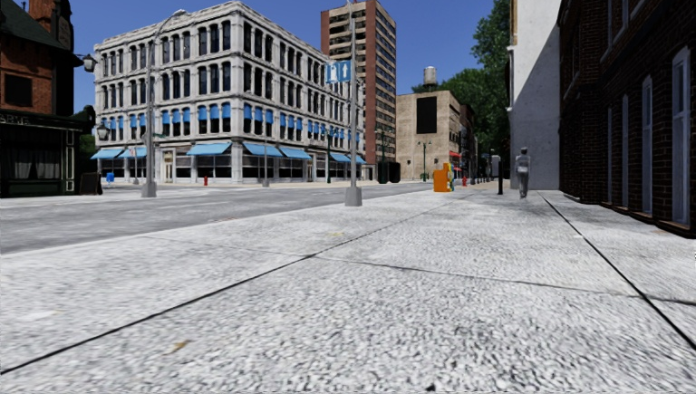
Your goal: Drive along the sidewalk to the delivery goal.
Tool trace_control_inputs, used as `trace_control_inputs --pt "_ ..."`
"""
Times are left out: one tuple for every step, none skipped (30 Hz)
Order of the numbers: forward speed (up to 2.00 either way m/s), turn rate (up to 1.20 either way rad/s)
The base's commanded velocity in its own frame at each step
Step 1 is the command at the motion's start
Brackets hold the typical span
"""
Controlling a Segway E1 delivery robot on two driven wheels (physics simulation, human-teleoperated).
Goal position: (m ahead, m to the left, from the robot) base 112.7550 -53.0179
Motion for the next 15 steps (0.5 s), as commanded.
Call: trace_control_inputs --pt "2.0 -0.46" --pt "2.0 -0.46" --pt "2.0 -0.46" --pt "2.0 -0.46" --pt "2.0 -0.41" --pt "2.0 -0.01" --pt "2.0 0.0" --pt "2.0 0.0" --pt "2.0 0.0" --pt "2.0 0.0" --pt "2.0 0.0" --pt "2.0 0.0" --pt "2.0 0.0" --pt "2.0 0.0" --pt "2.0 0.0"
